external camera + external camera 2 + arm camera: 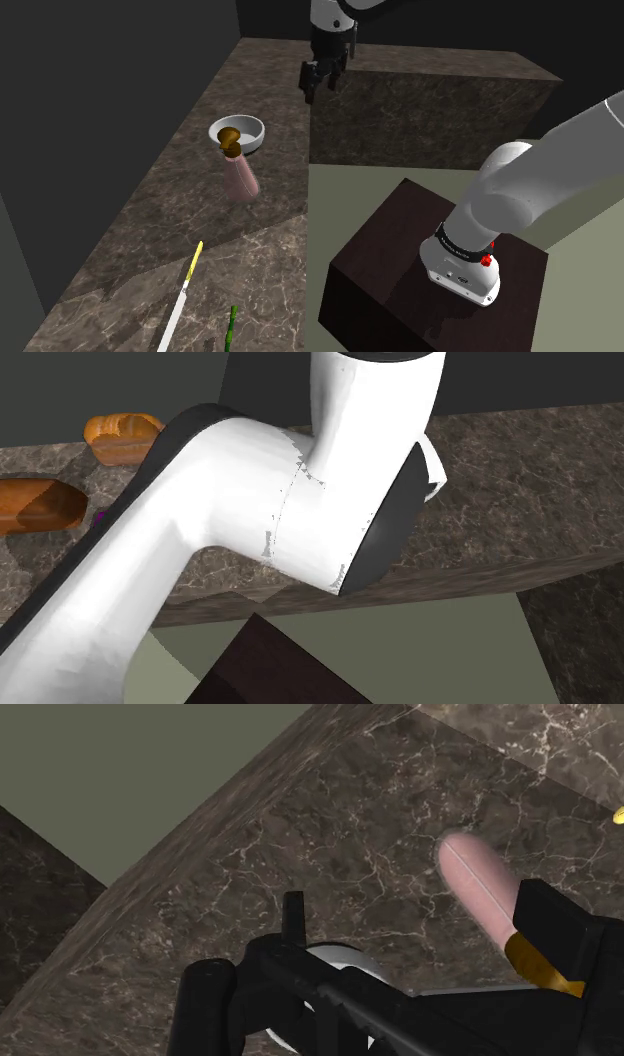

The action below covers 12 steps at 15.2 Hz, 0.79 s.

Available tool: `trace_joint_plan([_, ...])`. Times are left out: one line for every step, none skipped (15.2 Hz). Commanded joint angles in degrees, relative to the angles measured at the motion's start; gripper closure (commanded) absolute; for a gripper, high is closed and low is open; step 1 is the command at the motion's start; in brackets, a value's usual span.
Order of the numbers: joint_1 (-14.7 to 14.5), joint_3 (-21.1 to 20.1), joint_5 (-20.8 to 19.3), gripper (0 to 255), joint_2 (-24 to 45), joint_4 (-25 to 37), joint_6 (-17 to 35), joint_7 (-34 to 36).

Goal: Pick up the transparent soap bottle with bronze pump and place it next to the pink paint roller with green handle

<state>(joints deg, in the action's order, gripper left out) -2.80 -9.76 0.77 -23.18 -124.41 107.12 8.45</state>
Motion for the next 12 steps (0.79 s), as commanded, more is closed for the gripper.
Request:
trace_joint_plan([-0.3,-1.4,0.6,0,3.8,2.2,1.6,2.5])
trace_joint_plan([-0.5,-2.0,0.7,0,5.6,3.4,2.2,3.7])
trace_joint_plan([-0.6,-2.6,0.9,0,7.4,4.6,2.9,4.9])
trace_joint_plan([-0.8,-3.2,0.9,0,9.3,5.9,3.5,6.0])
trace_joint_plan([-1.0,-3.8,0.9,0,11.2,7.2,4.0,7.2])
trace_joint_plan([-1.2,-4.3,0.9,0,13.2,8.7,4.5,8.3])
trace_joint_plan([-1.4,-4.8,0.8,0,15.1,10.2,5.0,9.5])
trace_joint_plan([-1.6,-5.3,0.7,0,17.1,11.8,5.4,10.6])
trace_joint_plan([-1.8,-5.8,0.5,0,19.1,13.5,5.8,11.8])
trace_joint_plan([-2.1,-6.2,0.2,0,21.2,15.3,6.1,12.9])
trace_joint_plan([-2.4,-6.6,0.0,0,23.2,17.1,6.3,14.1])
trace_joint_plan([-2.7,-6.9,-0.4,0,25.3,19.0,6.5,15.2])
